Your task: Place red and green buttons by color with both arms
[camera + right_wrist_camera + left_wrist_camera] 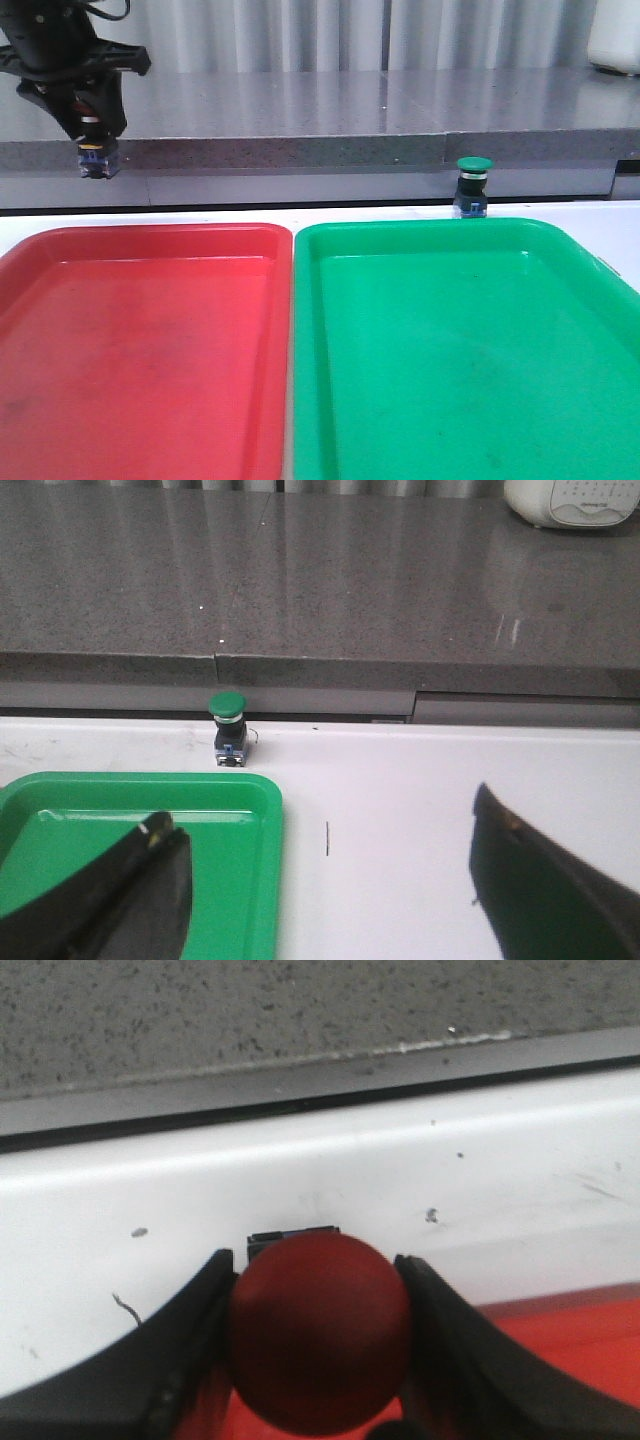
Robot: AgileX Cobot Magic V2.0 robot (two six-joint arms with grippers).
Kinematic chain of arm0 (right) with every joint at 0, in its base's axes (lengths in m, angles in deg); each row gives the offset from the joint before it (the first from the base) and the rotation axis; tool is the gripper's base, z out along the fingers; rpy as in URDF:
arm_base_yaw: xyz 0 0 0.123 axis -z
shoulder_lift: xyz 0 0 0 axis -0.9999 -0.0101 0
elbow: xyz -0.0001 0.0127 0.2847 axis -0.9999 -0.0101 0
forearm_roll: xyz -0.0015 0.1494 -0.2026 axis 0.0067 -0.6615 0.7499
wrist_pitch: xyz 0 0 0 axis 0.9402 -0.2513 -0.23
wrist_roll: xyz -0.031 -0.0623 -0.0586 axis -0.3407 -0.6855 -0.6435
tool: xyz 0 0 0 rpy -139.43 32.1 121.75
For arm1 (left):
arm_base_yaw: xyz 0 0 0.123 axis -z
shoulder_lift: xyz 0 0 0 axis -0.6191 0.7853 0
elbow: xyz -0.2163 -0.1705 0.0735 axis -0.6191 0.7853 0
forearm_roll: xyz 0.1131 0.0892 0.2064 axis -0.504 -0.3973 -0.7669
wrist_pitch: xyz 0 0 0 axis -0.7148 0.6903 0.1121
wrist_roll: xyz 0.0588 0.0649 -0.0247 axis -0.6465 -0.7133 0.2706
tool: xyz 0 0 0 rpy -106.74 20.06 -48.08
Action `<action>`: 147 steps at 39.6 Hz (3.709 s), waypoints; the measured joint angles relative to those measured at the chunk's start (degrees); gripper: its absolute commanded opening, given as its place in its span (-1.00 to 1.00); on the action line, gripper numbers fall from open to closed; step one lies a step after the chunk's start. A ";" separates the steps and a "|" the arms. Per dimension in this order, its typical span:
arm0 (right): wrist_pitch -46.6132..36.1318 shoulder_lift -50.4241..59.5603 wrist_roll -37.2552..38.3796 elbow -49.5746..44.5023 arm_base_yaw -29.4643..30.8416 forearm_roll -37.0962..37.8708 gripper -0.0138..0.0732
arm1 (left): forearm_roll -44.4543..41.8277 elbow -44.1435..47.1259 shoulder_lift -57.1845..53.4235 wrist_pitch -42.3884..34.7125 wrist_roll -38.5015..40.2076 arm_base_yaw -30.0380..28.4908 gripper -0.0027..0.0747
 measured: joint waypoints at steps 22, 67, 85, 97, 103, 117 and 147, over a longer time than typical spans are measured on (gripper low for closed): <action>0.00 0.00 0.00 0.00 0.00 0.00 0.67 | 5.42 38.67 -22.88 -11.62 0.00 9.13 -0.77; 0.00 0.00 0.00 0.00 0.00 0.00 0.67 | 8.37 48.25 -23.01 -19.71 0.41 15.42 0.69; 0.00 0.00 0.00 0.00 0.00 0.00 0.67 | 3.59 39.59 -29.74 -9.53 0.00 13.68 -0.67; 0.00 0.00 0.00 0.00 0.00 0.00 0.67 | 1.47 41.35 -40.23 -4.71 0.00 3.55 -0.98; 0.00 0.00 0.00 0.00 0.00 0.00 0.67 | 1.47 50.95 -52.98 -11.50 0.00 1.14 -0.98; 0.00 0.00 0.00 0.00 0.00 0.00 0.67 | 2.64 75.58 -92.16 -24.35 0.00 0.86 -0.98; 0.00 0.00 0.00 0.00 0.00 0.00 0.67 | 2.76 81.66 -111.33 -24.34 0.00 0.72 -0.98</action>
